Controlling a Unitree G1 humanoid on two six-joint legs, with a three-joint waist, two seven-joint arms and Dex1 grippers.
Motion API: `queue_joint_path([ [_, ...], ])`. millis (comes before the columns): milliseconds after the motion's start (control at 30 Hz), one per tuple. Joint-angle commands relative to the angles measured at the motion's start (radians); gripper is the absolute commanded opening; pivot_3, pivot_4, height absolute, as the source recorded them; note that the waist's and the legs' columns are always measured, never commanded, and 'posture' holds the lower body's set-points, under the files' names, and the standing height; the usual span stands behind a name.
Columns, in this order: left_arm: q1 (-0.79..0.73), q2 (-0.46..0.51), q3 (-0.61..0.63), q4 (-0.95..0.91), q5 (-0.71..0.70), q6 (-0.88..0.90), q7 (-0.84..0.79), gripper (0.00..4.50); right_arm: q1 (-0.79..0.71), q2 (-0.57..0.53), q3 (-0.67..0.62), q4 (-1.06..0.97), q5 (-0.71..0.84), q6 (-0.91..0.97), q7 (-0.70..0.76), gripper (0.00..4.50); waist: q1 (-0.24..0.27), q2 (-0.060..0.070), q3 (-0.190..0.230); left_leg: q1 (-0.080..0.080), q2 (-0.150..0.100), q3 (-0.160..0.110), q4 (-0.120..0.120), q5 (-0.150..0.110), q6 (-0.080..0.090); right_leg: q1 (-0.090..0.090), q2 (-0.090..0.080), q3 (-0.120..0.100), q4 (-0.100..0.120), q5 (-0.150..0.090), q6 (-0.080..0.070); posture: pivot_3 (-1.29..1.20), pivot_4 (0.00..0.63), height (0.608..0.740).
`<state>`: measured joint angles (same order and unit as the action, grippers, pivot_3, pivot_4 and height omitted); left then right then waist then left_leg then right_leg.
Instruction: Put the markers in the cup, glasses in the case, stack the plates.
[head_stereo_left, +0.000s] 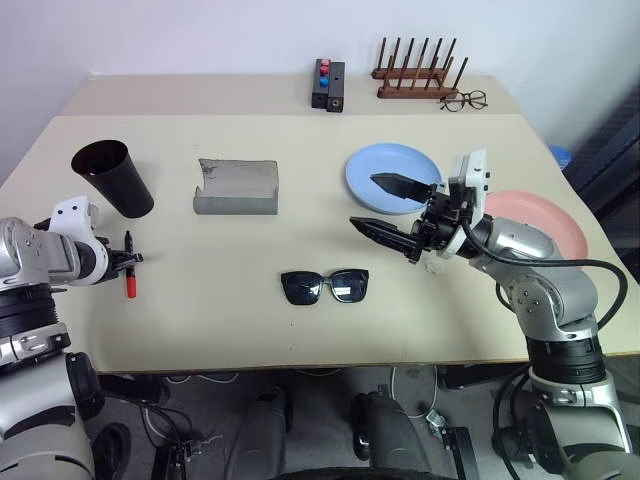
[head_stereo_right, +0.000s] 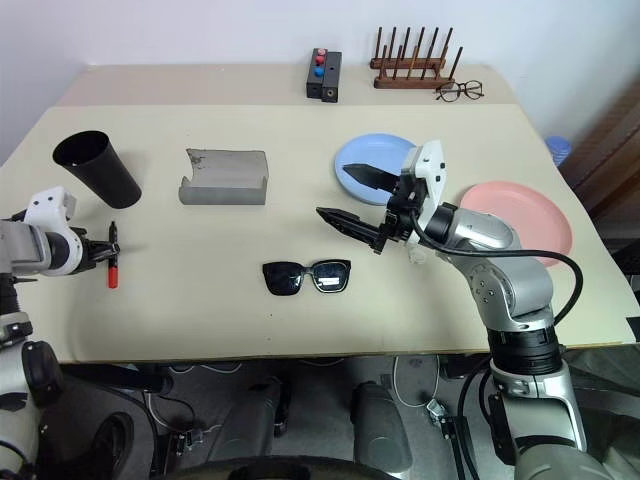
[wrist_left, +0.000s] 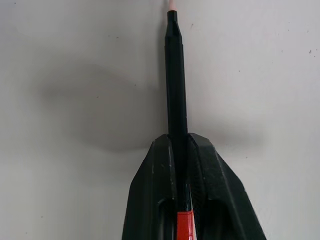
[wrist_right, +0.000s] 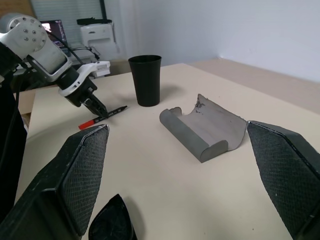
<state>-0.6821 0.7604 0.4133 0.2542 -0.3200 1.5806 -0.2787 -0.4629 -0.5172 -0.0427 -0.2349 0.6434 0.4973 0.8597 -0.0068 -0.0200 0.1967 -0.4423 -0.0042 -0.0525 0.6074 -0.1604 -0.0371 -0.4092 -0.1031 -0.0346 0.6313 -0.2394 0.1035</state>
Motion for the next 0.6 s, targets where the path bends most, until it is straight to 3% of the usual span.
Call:
queue_joint_path([
  [33,0.008,-0.004,-0.019,-0.013,-0.016,-0.016,-0.031,0.02,-0.002,-0.006,-0.023,-0.043,0.014,-0.002,-0.003,4.50,0.000,0.000,0.000,0.000,0.000,0.000,0.000,0.000,0.000,0.000,0.000,0.000,0.000,0.000,0.000,0.00,0.150,0.740],
  [167,0.036,0.021,-0.037,-0.098,-0.056,0.019,-0.076,0.02,-0.003,-0.007,-0.022,-0.037,0.010,-0.006,-0.001,4.50,-0.001,0.000,0.000,0.000,0.000,0.000,0.000,0.000,0.000,0.000,0.000,0.000,0.000,0.000,0.000,0.00,0.150,0.740],
  [267,0.116,0.092,-0.104,-0.216,-0.209,0.034,-0.172,0.02,-0.009,-0.006,-0.021,-0.027,0.007,-0.012,0.003,4.50,-0.006,0.000,0.000,-0.001,0.000,0.001,-0.001,0.000,-0.001,-0.001,-0.001,0.001,-0.001,0.000,-0.001,0.00,0.150,0.740],
  [433,0.133,0.084,-0.097,-0.328,-0.222,-0.003,-0.197,0.02,-0.026,0.001,-0.012,-0.006,-0.003,-0.025,0.013,4.50,-0.004,0.000,0.000,-0.001,0.001,0.001,-0.001,-0.001,-0.001,-0.002,0.000,0.002,-0.001,0.000,-0.002,0.00,0.150,0.740],
  [600,0.181,0.028,-0.068,-0.389,-0.182,-0.495,-0.294,0.02,-0.041,0.008,-0.010,0.008,-0.005,-0.026,0.023,4.50,-0.003,0.000,0.000,-0.001,0.001,0.002,-0.002,-0.001,-0.002,-0.002,-0.002,0.002,-0.003,0.000,-0.003,0.00,0.150,0.740],
])
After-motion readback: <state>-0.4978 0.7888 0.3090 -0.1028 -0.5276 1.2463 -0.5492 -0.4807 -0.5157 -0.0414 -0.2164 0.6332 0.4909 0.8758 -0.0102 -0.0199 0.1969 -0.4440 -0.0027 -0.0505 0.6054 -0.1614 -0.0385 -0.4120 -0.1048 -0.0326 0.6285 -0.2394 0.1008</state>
